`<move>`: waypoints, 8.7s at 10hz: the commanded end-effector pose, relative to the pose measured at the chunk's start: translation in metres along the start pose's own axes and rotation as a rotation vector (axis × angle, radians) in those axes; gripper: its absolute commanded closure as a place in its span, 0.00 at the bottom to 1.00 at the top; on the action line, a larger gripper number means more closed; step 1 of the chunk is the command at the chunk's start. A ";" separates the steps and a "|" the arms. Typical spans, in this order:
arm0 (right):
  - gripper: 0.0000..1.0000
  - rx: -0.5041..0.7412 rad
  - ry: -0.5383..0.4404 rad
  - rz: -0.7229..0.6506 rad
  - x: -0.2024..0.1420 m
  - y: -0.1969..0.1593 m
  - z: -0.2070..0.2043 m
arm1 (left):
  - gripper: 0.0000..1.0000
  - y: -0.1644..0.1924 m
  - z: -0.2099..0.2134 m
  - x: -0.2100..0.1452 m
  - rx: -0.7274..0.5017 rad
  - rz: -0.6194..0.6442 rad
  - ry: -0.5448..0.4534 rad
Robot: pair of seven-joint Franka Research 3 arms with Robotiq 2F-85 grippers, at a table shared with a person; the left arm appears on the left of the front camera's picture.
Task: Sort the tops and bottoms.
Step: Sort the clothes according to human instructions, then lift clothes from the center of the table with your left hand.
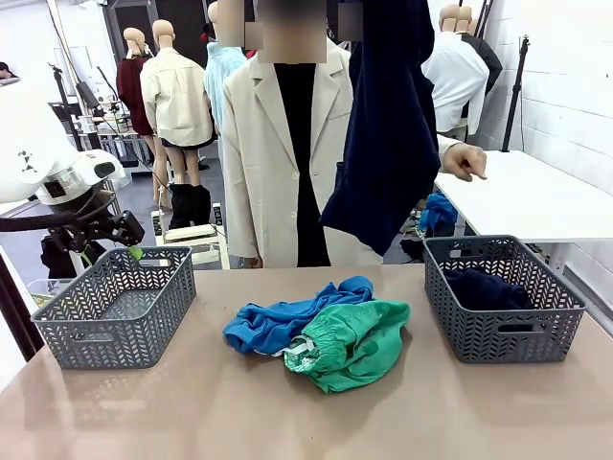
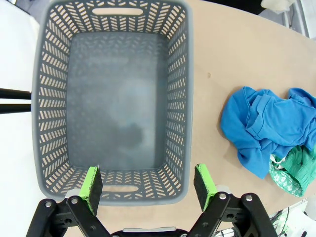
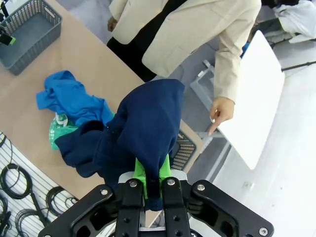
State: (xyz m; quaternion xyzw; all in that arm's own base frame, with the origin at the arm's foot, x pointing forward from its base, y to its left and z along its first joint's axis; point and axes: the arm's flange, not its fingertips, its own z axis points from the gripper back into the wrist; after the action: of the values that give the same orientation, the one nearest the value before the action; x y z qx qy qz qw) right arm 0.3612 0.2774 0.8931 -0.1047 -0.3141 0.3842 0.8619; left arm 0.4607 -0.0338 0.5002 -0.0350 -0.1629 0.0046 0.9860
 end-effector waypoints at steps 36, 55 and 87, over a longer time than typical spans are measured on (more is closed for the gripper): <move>1.00 -0.101 0.139 -0.146 -0.093 -0.080 -0.036 | 0.04 0.000 0.001 -0.003 0.003 0.022 0.006; 1.00 0.039 0.290 -0.338 -0.204 -0.167 -0.297 | 0.04 0.000 0.001 -0.003 0.003 0.022 0.006; 0.00 -0.002 0.247 -0.746 -0.368 -0.211 -0.303 | 0.04 0.000 0.001 -0.003 0.003 0.022 0.006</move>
State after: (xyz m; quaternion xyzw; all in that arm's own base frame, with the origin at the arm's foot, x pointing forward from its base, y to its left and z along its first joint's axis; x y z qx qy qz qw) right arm 0.5071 -0.1007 0.5945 -0.0357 -0.1968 0.0853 0.9761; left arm 0.4607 -0.0330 0.5000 -0.0345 -0.1626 0.0055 0.9861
